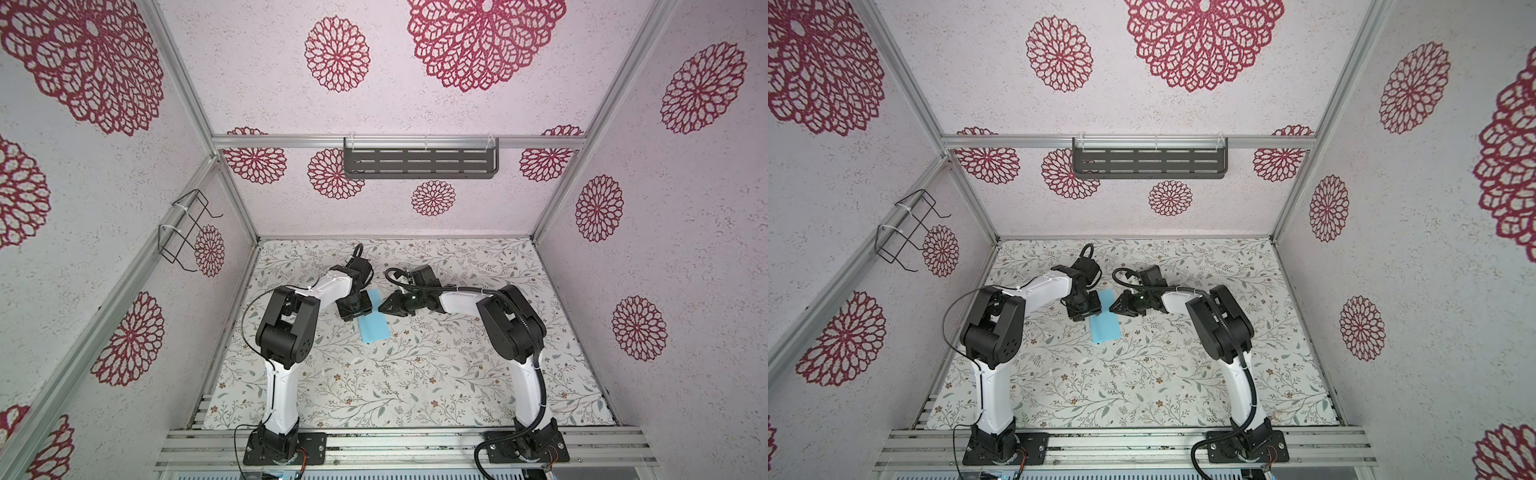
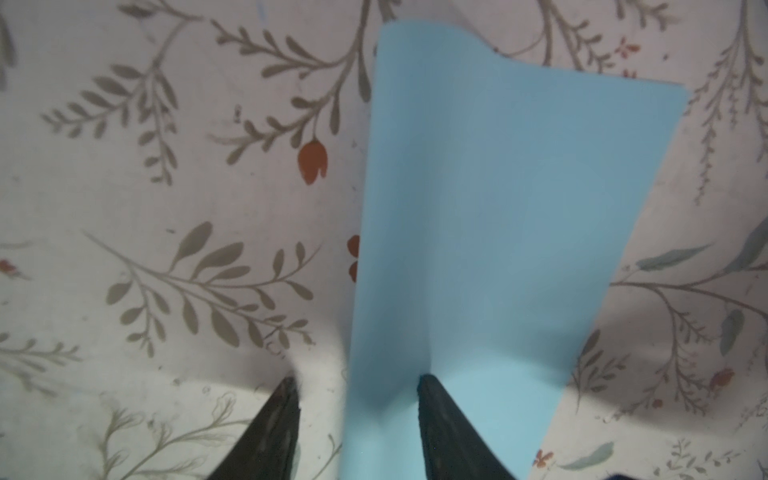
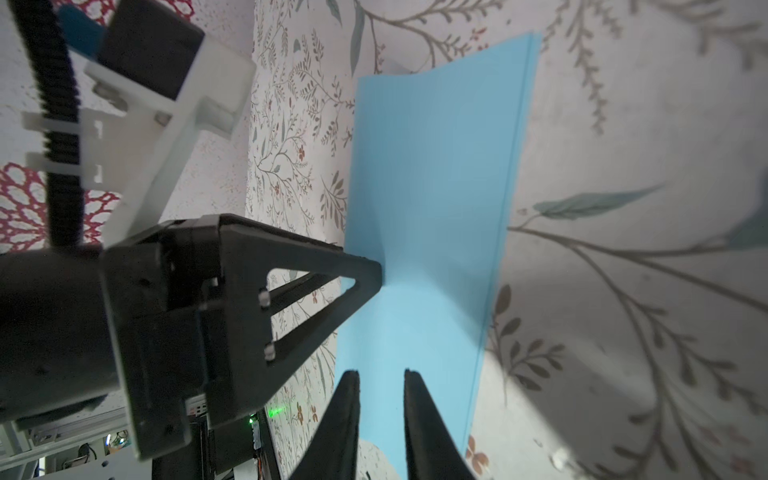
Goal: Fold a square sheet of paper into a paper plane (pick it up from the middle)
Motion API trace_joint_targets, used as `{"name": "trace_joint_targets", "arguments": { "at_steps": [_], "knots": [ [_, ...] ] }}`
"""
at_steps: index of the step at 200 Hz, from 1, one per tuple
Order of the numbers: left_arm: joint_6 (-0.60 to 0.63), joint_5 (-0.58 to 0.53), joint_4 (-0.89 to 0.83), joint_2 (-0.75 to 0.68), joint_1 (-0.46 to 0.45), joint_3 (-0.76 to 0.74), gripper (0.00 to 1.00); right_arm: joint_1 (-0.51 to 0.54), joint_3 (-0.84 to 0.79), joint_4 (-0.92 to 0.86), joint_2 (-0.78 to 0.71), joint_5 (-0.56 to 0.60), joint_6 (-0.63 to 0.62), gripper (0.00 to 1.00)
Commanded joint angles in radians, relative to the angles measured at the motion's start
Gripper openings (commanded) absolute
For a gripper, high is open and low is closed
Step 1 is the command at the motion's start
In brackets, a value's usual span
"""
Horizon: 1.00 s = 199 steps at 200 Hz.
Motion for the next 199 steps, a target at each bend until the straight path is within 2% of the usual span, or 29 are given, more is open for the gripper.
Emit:
{"name": "trace_joint_targets", "arguments": {
  "at_steps": [1,136,167,199],
  "knots": [
    [-0.022,0.003,-0.05,0.123,-0.004,-0.062,0.5,0.007,0.03,0.01,0.015,-0.026,0.011,0.21],
    [-0.014,0.014,-0.045,0.102,-0.011,-0.054,0.51,0.008,0.032,-0.12,0.073,0.061,-0.042,0.18],
    [0.006,0.067,-0.02,-0.012,0.01,-0.012,0.54,0.008,0.037,-0.219,0.087,0.125,-0.088,0.17],
    [0.017,0.189,0.145,-0.216,0.057,-0.044,0.57,0.008,0.044,-0.28,0.101,0.175,-0.117,0.15]
  ]
}}
